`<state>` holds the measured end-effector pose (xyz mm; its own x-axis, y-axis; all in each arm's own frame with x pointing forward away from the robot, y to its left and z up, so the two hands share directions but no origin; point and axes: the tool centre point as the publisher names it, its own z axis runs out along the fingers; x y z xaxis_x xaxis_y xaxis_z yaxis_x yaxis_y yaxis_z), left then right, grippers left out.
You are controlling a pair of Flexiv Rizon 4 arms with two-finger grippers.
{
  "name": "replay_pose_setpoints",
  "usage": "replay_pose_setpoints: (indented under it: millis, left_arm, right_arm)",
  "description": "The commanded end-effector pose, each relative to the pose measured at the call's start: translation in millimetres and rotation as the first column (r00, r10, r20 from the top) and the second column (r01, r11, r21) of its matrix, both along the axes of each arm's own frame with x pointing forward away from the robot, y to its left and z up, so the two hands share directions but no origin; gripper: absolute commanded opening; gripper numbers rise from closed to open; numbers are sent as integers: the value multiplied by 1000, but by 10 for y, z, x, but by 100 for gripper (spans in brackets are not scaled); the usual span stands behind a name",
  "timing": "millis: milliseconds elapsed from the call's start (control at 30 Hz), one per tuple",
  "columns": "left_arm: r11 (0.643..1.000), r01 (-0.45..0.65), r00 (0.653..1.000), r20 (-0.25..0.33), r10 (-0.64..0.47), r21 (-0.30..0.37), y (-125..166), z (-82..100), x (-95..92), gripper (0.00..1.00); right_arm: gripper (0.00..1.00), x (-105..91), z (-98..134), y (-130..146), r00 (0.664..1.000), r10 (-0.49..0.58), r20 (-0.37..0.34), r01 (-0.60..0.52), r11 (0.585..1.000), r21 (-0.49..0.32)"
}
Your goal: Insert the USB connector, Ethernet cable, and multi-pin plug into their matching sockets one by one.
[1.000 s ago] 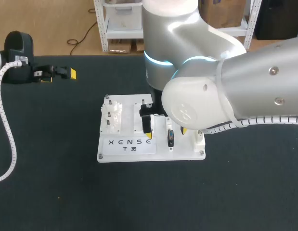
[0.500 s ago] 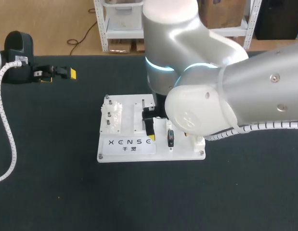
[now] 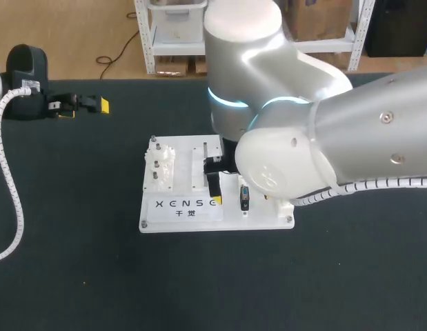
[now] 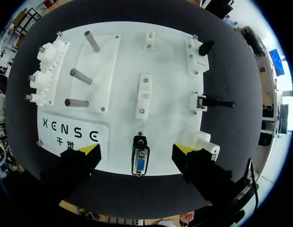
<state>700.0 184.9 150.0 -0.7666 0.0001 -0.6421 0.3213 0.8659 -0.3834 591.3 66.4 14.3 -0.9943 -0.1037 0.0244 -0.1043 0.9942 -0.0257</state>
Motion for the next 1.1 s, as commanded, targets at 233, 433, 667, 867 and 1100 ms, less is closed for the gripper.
replay_pose_setpoints:
  millis: [233,433,667,867,1100]
  left_arm:
    - [1000,0,1000,0,0,0,0,0,0,100]
    - [1000,0,1000,0,0,0,0,0,0,100]
    - [1000,0,1000,0,0,0,0,0,0,100]
    - [1000,0,1000,0,0,0,0,0,0,100]
    - [1000,0,1000,0,0,0,0,0,0,100]
  right_arm:
    - [100,10,-9,29,999,-17,27,17,1000,-9]
    - [100,12,-8,27,999,-22,30,22,1000,-14]
    - [100,12,-8,27,999,-22,30,22,1000,-14]
    - [100,12,-8,27,999,-22,30,22,1000,-14]
    - [100,12,-8,27,999,-22,30,22,1000,-14]
